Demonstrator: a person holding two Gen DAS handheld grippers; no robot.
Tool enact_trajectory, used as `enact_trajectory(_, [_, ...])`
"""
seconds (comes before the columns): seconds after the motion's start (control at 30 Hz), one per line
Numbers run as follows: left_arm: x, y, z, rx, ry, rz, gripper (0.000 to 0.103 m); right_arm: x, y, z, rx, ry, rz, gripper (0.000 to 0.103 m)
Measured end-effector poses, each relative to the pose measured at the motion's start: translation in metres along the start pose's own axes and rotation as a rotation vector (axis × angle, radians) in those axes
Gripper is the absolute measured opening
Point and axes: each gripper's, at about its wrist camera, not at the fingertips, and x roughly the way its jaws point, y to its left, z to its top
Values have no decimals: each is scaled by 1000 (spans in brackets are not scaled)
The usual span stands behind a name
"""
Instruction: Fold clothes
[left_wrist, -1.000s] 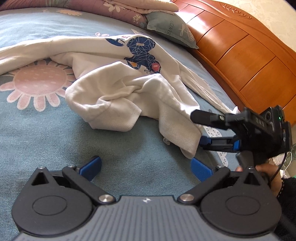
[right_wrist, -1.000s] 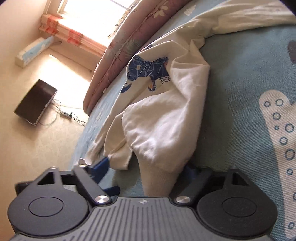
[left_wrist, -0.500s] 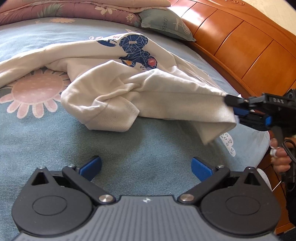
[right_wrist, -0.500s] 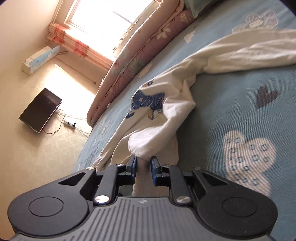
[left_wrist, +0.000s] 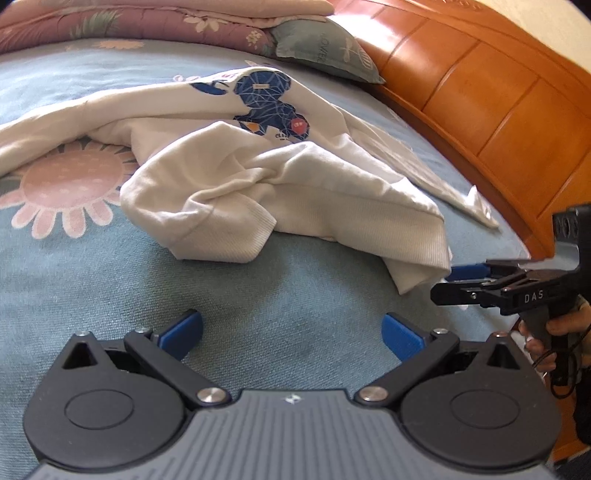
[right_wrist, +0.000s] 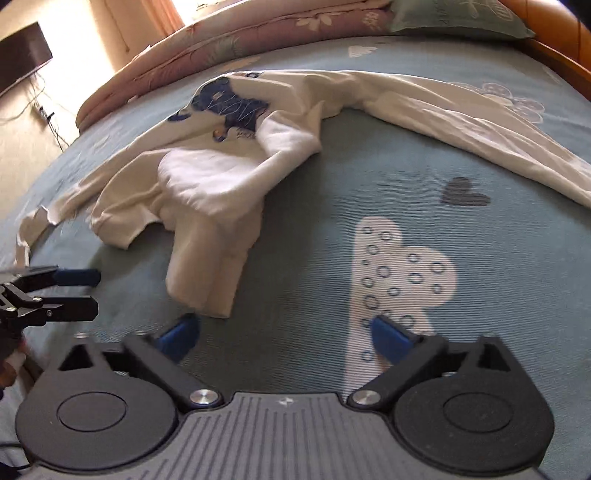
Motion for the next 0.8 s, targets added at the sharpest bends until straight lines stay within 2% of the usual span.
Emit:
enact_trajectory(0.07, [3, -4, 6, 7, 4, 1, 102, 3, 6, -3, -24, -8, -37, 103])
enact_trajectory(0.37, [43, -14, 47, 45, -39, -218, 102, 2, 13, -10, -84, -22, -73, 103])
enact_trajectory(0.47, [47, -2, 51, -18, -47, -132, 102, 2, 15, -11, -95, -28, -82, 103])
enact_trajectory(0.57, [29, 14, 48, -33, -67, -49, 102, 3, 17, -14, -128, -32, -93, 103])
enact_trajectory(0.63, [14, 24, 43, -16, -70, -20, 102, 4, 20, -16, -153, -34, -107, 103])
enact_trajectory(0.7, [0, 25, 41, 20, -62, 44, 102, 6, 23, -17, -176, -37, -125, 103])
enact_trajectory(0.8, [-19, 13, 43, 142, -98, 102, 102, 6, 24, -18, -175, -52, -135, 103])
